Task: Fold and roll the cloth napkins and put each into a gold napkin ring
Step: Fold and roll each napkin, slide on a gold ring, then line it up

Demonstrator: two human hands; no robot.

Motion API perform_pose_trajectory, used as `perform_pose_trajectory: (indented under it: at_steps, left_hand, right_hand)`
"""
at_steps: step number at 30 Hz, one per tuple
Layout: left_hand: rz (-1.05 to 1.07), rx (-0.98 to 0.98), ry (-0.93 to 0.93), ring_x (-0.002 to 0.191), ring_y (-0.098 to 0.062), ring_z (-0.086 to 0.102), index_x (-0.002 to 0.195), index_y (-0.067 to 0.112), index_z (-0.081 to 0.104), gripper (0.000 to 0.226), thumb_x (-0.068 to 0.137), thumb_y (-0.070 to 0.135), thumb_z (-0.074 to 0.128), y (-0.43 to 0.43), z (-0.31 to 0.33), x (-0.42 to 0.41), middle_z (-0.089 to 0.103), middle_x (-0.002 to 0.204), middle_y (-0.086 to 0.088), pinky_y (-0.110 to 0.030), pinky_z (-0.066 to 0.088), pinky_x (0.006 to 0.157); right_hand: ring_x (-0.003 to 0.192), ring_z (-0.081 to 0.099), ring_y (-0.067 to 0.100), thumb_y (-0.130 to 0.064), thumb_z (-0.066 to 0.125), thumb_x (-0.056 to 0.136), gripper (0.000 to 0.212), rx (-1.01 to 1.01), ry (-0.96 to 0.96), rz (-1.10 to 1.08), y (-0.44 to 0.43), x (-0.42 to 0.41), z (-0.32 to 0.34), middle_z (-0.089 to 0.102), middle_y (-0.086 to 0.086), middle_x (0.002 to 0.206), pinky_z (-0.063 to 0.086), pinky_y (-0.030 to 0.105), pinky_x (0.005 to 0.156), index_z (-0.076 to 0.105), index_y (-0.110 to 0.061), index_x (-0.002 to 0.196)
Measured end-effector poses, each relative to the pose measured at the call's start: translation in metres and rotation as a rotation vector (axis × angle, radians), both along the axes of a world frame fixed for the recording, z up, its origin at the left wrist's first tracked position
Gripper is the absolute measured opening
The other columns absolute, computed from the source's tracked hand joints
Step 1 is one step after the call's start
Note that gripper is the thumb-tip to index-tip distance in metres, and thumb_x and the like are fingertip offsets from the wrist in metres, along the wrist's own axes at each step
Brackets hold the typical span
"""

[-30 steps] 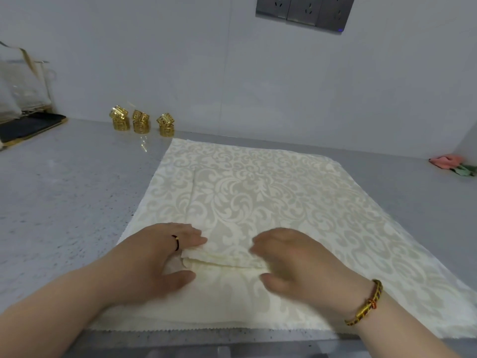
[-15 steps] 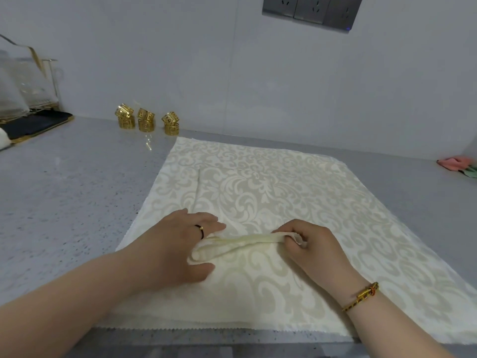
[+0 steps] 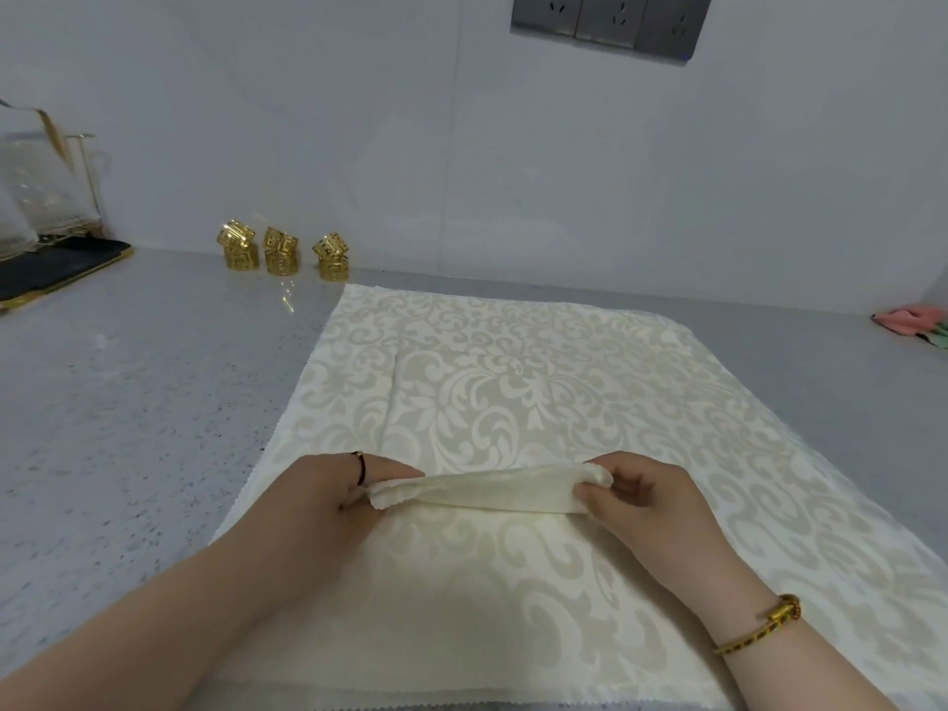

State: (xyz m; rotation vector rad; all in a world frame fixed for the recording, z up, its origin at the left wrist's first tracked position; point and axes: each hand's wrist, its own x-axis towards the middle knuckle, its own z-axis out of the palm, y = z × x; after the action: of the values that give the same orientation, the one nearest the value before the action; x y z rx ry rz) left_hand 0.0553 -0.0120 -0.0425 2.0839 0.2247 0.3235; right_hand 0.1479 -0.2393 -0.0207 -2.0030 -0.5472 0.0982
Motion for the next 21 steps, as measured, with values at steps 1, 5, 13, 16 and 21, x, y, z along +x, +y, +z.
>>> perform_pose_trajectory:
  at_steps: [1, 5, 13, 16, 21]
  left_hand:
    - [0.052, -0.073, 0.006, 0.051, -0.007, 0.059, 0.044, 0.025, 0.064, 0.031, 0.075, 0.020, 0.058, 0.000, 0.001, 0.002, 0.059, 0.047, 0.005, -0.016, 0.044, 0.052]
    - [0.126, -0.107, -0.072, 0.047, 0.000, 0.053, 0.058, 0.019, 0.066, 0.020, 0.072, 0.035, 0.067, -0.005, 0.001, 0.000, 0.058, 0.049, 0.009, -0.010, 0.038, 0.046]
    - [0.262, 0.168, 0.007, 0.054, -0.010, 0.034, 0.045, 0.018, 0.034, 0.049, 0.083, 0.034, 0.061, 0.002, 0.005, 0.006, 0.032, 0.038, 0.009, -0.024, 0.025, 0.061]
    - [0.272, 0.215, 0.006, 0.053, -0.005, 0.042, 0.055, 0.022, 0.046, 0.034, 0.082, 0.034, 0.062, 0.002, 0.005, 0.007, 0.040, 0.040, 0.010, -0.025, 0.027, 0.076]
    - [0.280, 0.221, -0.023, 0.073, -0.010, 0.051, 0.074, 0.044, 0.041, 0.025, 0.083, 0.033, 0.062, -0.001, 0.007, 0.007, 0.054, 0.047, 0.017, -0.020, 0.028, 0.081]
  right_hand:
    - [0.056, 0.054, 0.000, -0.003, 0.063, 0.081, 0.024, 0.026, 0.019, -0.015, 0.000, 0.001, 0.000, 0.063, -0.009, 0.059, 0.041, 0.004, 0.056, 0.065, -0.020, 0.063]
    - [0.055, 0.047, 0.011, -0.011, 0.065, 0.081, 0.020, 0.025, 0.075, -0.058, 0.004, 0.006, 0.001, 0.052, 0.006, 0.060, 0.038, 0.009, 0.050, 0.061, -0.005, 0.062]
    - [0.056, 0.042, 0.015, -0.017, 0.062, 0.083, 0.020, -0.212, 0.044, 0.006, 0.020, 0.027, 0.010, 0.048, 0.004, 0.062, 0.036, 0.023, 0.057, 0.053, -0.008, 0.067]
    - [0.059, 0.043, 0.013, -0.017, 0.060, 0.083, 0.019, -0.242, -0.031, 0.004, 0.022, 0.025, 0.002, 0.049, 0.003, 0.065, 0.035, 0.021, 0.058, 0.055, -0.004, 0.069]
    - [0.056, 0.040, 0.006, -0.015, 0.058, 0.084, 0.019, -0.307, -0.109, 0.012, 0.020, 0.021, 0.000, 0.046, -0.007, 0.062, 0.033, 0.015, 0.055, 0.049, -0.017, 0.067]
